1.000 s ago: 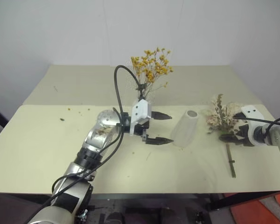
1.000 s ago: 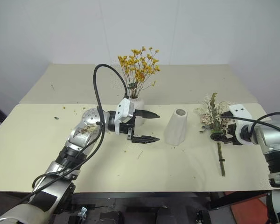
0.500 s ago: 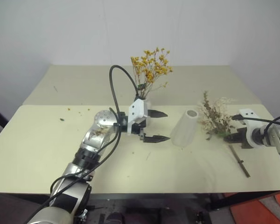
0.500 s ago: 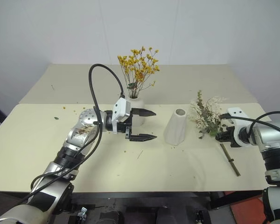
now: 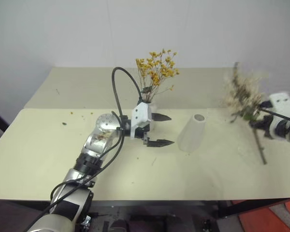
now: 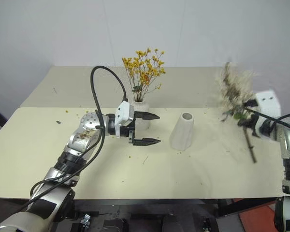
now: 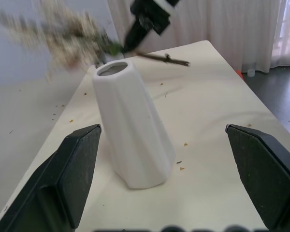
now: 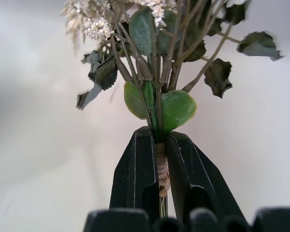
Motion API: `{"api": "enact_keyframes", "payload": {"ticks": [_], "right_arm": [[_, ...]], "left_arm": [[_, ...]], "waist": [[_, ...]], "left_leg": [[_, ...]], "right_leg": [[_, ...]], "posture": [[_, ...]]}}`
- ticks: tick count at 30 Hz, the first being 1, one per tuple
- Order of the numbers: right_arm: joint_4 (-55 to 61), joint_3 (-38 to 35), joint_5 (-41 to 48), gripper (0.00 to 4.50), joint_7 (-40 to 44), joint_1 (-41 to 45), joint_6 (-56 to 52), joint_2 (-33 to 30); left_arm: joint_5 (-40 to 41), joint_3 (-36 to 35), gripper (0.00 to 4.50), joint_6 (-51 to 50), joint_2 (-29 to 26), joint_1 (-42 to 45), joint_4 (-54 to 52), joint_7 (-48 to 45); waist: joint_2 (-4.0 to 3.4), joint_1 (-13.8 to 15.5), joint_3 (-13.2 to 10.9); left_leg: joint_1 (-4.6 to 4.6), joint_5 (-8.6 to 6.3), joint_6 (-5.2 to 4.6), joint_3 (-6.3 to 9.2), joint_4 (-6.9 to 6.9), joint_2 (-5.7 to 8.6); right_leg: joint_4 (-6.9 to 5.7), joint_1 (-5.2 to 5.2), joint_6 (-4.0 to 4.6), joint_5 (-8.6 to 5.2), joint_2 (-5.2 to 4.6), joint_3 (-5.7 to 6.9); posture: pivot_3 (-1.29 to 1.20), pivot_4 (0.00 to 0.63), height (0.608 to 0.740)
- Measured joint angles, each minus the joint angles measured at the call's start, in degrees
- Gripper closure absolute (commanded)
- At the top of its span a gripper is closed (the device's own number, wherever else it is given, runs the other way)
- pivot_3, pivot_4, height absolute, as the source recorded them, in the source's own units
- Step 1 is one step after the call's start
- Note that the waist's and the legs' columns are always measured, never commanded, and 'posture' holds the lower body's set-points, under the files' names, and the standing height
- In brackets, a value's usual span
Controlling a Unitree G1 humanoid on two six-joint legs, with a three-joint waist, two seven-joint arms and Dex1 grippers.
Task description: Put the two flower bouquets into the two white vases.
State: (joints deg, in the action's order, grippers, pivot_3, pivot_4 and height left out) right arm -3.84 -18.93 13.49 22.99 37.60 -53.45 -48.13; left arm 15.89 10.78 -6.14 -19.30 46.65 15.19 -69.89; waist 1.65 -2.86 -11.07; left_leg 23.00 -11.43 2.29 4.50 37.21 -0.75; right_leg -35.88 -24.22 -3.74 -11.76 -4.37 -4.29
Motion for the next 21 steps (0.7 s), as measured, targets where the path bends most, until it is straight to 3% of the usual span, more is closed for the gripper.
{"api": "enact_keyframes", "payload": {"ticks": [5,11,21], "right_arm": [[9.1,-7.9,1.3,4.36,-10.6,2.6,9.4,11.3],[17.1,-12.3,12.5,4.36,-10.4,4.9,17.1,21.8],[27.4,-10.0,21.8,4.36,-11.7,1.4,18.2,25.8]], "left_arm": [[1.3,-1.0,0.00,-0.4,-0.2,0.0,0.0,-0.5],[2.1,-1.2,0.00,-0.4,-0.1,0.5,0.6,-0.5],[2.0,-1.2,0.00,-0.4,-0.2,0.5,0.6,-0.4]], "waist": [[-0.04,0.1,0.0],[-0.05,0.2,0.0],[-0.09,0.2,0.0]], "left_leg": [[-0.03,0.00,0.00,0.01,0.00,0.01],[-0.02,0.00,-0.01,0.04,-0.06,0.00],[-0.05,0.00,-0.01,0.04,-0.10,-0.01]], "right_leg": [[-0.06,0.02,0.02,0.01,-0.01,0.00],[-0.01,0.02,0.45,0.27,0.00,0.04],[-0.04,0.01,0.47,0.27,0.01,0.05]], "posture": [[0.00,0.150,0.740],[0.00,0.150,0.740],[0.00,0.150,0.740]]}}
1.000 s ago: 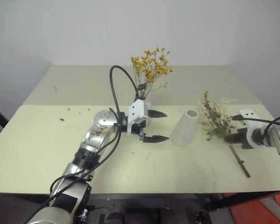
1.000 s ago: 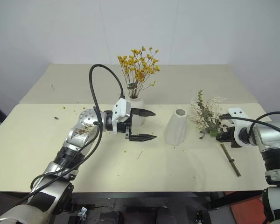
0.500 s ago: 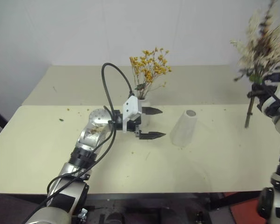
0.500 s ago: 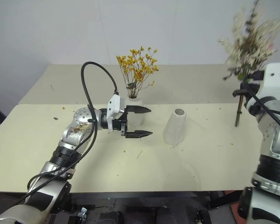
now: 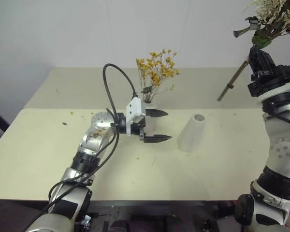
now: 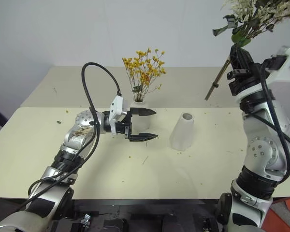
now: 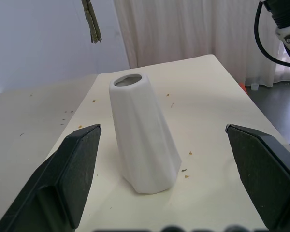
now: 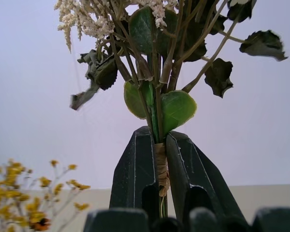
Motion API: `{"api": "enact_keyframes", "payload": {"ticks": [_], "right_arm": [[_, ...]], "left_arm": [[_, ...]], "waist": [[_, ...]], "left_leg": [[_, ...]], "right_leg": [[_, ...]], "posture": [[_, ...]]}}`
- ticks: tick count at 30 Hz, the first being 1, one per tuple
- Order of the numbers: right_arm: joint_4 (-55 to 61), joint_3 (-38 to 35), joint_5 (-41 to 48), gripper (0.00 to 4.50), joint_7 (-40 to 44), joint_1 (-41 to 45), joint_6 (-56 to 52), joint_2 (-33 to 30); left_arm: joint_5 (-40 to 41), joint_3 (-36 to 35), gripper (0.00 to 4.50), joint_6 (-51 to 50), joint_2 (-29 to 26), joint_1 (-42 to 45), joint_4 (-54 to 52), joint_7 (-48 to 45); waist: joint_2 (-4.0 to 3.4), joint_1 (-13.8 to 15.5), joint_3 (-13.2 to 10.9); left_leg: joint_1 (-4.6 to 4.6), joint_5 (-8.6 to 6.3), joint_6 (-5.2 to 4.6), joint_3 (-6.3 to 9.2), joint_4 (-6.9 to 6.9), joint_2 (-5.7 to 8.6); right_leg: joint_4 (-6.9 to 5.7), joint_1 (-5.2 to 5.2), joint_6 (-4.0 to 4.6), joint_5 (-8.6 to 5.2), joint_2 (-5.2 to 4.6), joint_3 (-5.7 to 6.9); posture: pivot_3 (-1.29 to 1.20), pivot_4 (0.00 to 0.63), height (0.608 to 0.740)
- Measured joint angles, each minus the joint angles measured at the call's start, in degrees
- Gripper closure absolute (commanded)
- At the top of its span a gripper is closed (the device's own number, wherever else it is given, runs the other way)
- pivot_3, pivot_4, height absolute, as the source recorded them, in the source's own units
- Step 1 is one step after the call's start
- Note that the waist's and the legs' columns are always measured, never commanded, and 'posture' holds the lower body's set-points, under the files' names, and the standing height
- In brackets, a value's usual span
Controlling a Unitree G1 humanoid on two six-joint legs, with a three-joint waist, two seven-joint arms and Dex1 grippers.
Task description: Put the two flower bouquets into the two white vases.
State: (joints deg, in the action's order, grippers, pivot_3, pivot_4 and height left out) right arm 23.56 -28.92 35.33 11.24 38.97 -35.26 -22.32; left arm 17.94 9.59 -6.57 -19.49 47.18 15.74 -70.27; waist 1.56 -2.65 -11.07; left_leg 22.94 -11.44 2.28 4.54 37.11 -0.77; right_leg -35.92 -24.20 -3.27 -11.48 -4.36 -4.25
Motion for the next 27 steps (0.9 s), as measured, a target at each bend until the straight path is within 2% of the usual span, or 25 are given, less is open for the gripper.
{"api": "enact_keyframes", "payload": {"ticks": [4,16,27], "right_arm": [[5.2,3.0,2.4,4.36,-1.9,-2.6,-1.9,0.1],[10.3,5.2,8.9,4.36,-8.0,-6.7,-4.0,0.3],[9.6,6.9,9.9,4.36,-6.7,-10.4,-3.1,0.3]], "left_arm": [[0.0,0.0,0.00,0.0,0.0,0.0,0.0,0.1],[-0.1,0.1,0.00,0.1,0.0,0.0,0.5,0.1],[-0.1,0.2,0.00,0.0,-0.1,0.0,0.4,0.1]], "waist": [[0.00,0.0,0.0],[0.00,0.0,0.0],[0.00,0.0,0.0]], "left_leg": [[0.00,0.00,0.00,0.00,-0.06,0.00],[-0.01,0.00,0.00,0.00,-0.07,-0.01],[0.00,0.00,0.00,0.00,-0.08,-0.01]], "right_leg": [[0.02,-0.01,0.01,-0.01,0.00,0.00],[0.04,0.00,0.01,-0.02,0.01,0.00],[0.06,0.00,0.00,-0.03,0.01,0.00]], "posture": [[0.00,0.150,0.740],[0.00,0.150,0.740],[0.00,0.150,0.740]]}}
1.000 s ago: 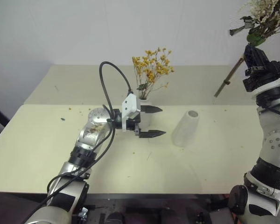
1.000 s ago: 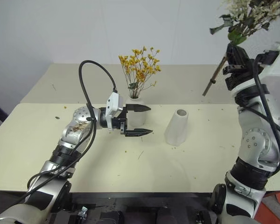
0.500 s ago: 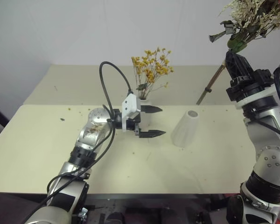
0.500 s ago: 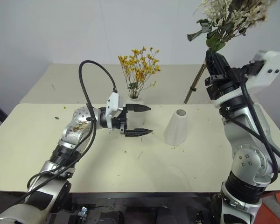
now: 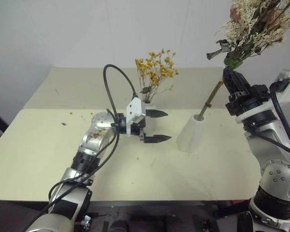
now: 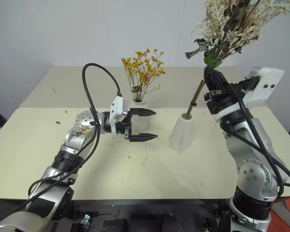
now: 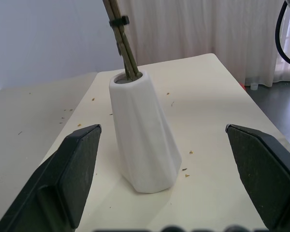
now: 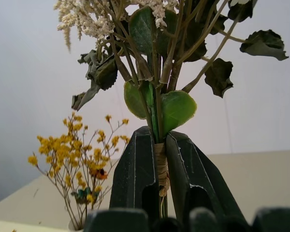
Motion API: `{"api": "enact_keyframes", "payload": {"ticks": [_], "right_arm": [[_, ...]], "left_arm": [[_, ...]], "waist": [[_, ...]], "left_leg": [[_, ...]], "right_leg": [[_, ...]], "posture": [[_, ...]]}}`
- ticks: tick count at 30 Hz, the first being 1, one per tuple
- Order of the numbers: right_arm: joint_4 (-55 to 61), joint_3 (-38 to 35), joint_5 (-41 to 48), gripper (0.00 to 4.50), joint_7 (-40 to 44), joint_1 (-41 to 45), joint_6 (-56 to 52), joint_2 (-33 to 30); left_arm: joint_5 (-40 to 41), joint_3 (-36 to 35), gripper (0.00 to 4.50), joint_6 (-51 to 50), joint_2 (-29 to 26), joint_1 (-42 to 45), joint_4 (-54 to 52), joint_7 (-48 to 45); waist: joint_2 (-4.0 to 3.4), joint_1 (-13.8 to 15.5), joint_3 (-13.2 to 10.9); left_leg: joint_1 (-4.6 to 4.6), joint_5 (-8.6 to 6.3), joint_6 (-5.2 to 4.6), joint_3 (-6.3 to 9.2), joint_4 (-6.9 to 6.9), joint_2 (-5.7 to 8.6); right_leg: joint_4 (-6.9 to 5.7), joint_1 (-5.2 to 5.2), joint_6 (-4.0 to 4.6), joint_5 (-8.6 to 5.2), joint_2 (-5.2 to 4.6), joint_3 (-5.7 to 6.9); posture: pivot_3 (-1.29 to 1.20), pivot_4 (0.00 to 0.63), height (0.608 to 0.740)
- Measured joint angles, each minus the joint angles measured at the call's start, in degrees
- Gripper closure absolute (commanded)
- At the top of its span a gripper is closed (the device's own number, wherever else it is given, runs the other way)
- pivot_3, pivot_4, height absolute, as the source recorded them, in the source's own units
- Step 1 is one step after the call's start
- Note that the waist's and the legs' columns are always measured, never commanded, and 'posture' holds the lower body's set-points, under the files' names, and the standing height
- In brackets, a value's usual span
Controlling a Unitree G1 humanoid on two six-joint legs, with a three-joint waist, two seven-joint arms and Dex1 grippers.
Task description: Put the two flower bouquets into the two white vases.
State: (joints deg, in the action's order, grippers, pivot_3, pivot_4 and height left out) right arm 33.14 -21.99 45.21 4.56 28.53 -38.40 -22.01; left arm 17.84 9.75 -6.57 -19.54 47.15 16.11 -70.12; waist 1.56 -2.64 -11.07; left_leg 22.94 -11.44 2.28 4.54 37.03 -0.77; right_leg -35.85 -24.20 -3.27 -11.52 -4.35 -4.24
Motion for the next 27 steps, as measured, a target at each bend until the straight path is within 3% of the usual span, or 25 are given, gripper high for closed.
{"api": "enact_keyframes", "payload": {"ticks": [27], "right_arm": [[-3.5,5.6,-6.6,4.36,4.0,-5.6,7.3,2.4]], "left_arm": [[0.2,0.0,0.00,-1.5,-0.4,-0.1,-1.6,0.5]], "waist": [[0.00,0.0,0.0]], "left_leg": [[0.01,0.00,0.00,0.00,-0.03,-0.01]], "right_leg": [[0.03,-0.01,-0.09,-0.06,0.01,0.01]], "posture": [[0.00,0.150,0.740]]}}
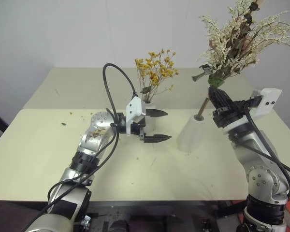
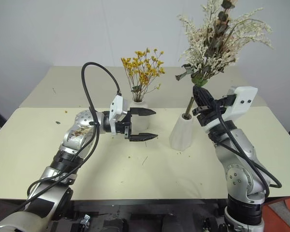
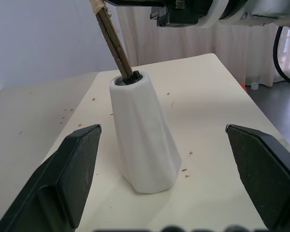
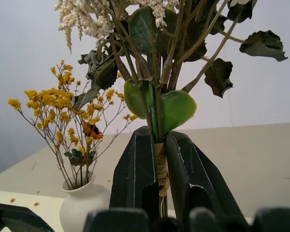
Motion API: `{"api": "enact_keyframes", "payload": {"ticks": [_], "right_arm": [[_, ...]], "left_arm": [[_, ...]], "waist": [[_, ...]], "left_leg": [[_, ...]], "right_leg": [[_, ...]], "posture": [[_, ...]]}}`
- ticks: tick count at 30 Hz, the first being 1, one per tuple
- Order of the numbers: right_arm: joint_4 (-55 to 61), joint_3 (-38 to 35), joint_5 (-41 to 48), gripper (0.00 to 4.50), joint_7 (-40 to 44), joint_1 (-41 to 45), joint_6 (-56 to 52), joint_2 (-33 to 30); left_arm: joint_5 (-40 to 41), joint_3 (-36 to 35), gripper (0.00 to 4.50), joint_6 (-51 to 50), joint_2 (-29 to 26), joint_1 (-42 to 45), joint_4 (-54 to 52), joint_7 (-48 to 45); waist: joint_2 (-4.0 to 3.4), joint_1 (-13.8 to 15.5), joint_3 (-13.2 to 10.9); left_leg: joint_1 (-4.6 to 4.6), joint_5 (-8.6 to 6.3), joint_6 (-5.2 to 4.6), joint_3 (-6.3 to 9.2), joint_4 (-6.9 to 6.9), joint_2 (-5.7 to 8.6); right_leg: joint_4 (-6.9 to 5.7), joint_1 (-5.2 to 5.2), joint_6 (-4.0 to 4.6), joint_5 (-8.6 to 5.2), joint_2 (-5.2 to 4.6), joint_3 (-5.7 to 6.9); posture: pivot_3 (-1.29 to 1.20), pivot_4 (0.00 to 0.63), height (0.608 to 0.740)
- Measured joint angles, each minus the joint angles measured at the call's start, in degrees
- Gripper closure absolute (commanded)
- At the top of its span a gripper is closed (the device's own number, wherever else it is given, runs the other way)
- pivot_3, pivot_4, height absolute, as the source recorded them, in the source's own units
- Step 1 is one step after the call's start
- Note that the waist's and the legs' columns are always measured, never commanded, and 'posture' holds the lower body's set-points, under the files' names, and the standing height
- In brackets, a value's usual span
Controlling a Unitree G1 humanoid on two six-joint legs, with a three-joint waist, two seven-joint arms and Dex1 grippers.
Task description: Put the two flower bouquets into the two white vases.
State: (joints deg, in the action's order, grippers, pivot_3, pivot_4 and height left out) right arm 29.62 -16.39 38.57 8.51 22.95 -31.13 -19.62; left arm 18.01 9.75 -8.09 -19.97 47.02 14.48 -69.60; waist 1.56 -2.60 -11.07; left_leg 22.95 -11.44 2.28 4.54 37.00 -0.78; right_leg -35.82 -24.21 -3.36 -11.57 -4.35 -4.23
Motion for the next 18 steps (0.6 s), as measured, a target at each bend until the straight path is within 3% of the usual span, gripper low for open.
{"api": "enact_keyframes", "payload": {"ticks": [12,18], "right_arm": [[-2.1,2.6,-4.8,4.36,2.9,-3.8,5.7,1.4],[-1.3,3.0,-5.1,2.31,4.7,-6.2,7.1,2.1]], "left_arm": [[0.0,0.0,0.00,0.0,-0.1,0.0,0.0,-0.1],[-0.1,0.0,0.00,0.2,0.0,0.0,0.1,-0.2]], "waist": [[0.00,0.1,0.0],[0.00,0.0,0.0]], "left_leg": [[0.00,0.00,0.00,0.00,-0.01,0.00],[-0.01,0.00,0.00,0.00,-0.01,0.00]], "right_leg": [[0.02,0.00,-0.31,-0.19,0.00,0.00],[0.00,0.00,-0.33,-0.20,0.00,-0.01]], "posture": [[0.00,0.150,0.740],[0.00,0.150,0.740]]}}
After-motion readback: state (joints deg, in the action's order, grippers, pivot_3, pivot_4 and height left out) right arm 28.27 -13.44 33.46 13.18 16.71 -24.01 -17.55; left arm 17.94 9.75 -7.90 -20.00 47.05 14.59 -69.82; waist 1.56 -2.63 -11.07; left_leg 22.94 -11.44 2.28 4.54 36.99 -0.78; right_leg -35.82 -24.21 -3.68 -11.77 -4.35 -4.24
